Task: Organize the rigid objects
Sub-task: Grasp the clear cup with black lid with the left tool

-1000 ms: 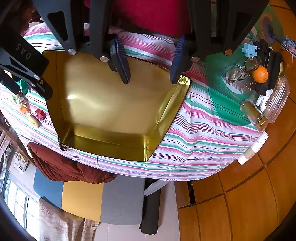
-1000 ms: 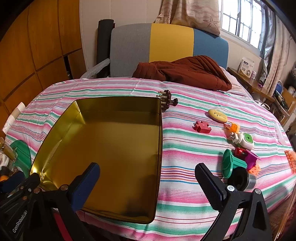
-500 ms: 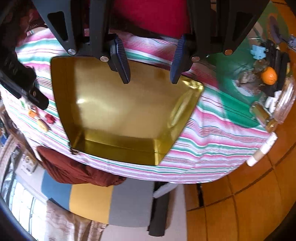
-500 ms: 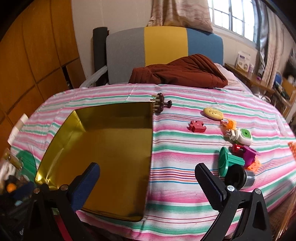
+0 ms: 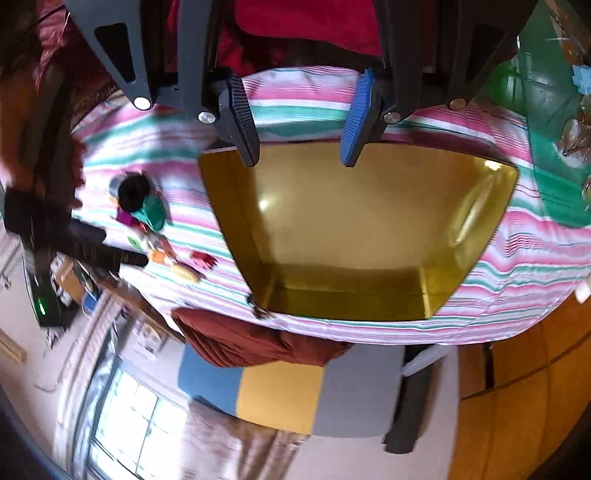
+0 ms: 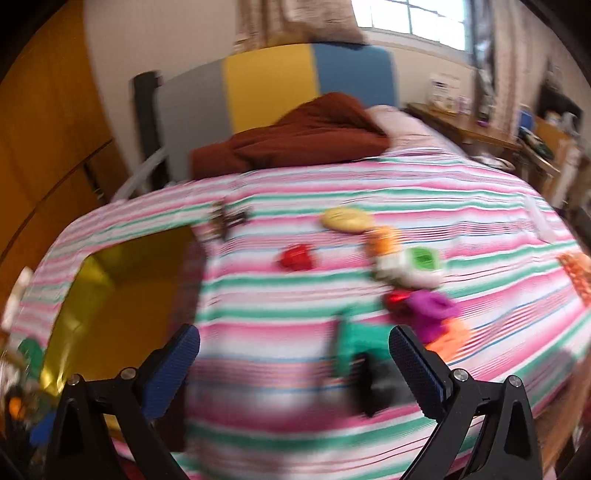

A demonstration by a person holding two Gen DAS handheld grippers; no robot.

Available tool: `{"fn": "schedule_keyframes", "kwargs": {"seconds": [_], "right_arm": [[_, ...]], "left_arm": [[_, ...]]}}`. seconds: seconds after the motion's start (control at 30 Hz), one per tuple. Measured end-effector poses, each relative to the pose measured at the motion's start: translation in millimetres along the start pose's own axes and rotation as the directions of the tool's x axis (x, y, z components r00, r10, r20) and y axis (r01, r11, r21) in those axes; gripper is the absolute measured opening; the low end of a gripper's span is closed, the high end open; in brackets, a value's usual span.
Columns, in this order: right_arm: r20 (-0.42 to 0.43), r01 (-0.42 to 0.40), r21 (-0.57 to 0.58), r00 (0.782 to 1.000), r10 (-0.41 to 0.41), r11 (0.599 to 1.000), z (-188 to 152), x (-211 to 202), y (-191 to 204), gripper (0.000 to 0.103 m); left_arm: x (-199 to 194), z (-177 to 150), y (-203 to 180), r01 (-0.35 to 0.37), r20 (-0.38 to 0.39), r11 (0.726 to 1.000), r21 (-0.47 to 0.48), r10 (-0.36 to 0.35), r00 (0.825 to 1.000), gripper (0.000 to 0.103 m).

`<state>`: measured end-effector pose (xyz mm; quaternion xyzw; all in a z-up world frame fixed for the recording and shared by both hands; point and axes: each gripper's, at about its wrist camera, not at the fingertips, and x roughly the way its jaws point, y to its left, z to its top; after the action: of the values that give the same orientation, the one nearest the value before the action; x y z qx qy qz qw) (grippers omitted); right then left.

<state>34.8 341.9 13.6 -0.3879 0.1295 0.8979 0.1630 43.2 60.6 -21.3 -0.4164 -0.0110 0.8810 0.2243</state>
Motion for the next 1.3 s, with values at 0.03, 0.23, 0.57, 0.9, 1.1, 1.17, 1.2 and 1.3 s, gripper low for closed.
{"fn": "schedule_keyframes", "kwargs": {"seconds": [0.03, 0.23, 0.57, 0.9, 1.1, 1.17, 1.2, 1.3], "right_arm": [[-0.003, 0.029, 0.026, 1.000, -0.029, 0.999, 7, 2, -15, 0.103], [-0.028, 0.149, 0.123, 0.989, -0.147, 0.981, 44, 25, -94, 0.103], [-0.074, 0.274, 0.212, 0.962, -0.265, 0.938, 46, 69, -155, 0.103], [-0.034, 0.280, 0.270, 0.959, -0.281, 0.921, 50, 62, -167, 0.103], [-0.040, 0.265, 0.272, 0.964, -0.264, 0.925, 50, 65, -167, 0.103], [-0.037, 0.261, 0.267, 0.965, -0.260, 0.928, 49, 65, -166, 0.103], [-0.033, 0.253, 0.265, 0.967, -0.254, 0.930, 50, 65, -165, 0.103], [-0.016, 0.206, 0.264, 0.978, -0.209, 0.942, 50, 62, -161, 0.103]], "left_arm": [[1, -1, -6, 0.006, -0.003, 1.000, 0.016, -0.006, 1.000, 0.046], [9, 3, -52, 0.057, -0.006, 0.988, 0.143, -0.057, 0.998, 0.046], [52, 18, -133, 0.186, -0.124, 0.935, 0.302, -0.155, 0.980, 0.063], [115, 28, -204, 0.300, -0.226, 0.896, 0.328, -0.234, 0.946, 0.063], [145, 39, -196, 0.272, -0.244, 0.936, 0.224, -0.216, 0.945, 0.063], [145, 42, -183, 0.247, -0.228, 0.950, 0.189, -0.203, 0.952, 0.063], [144, 44, -177, 0.226, -0.214, 0.958, 0.178, -0.186, 0.959, 0.063], [143, 49, -159, 0.164, -0.187, 0.975, 0.148, -0.136, 0.973, 0.063]]}}
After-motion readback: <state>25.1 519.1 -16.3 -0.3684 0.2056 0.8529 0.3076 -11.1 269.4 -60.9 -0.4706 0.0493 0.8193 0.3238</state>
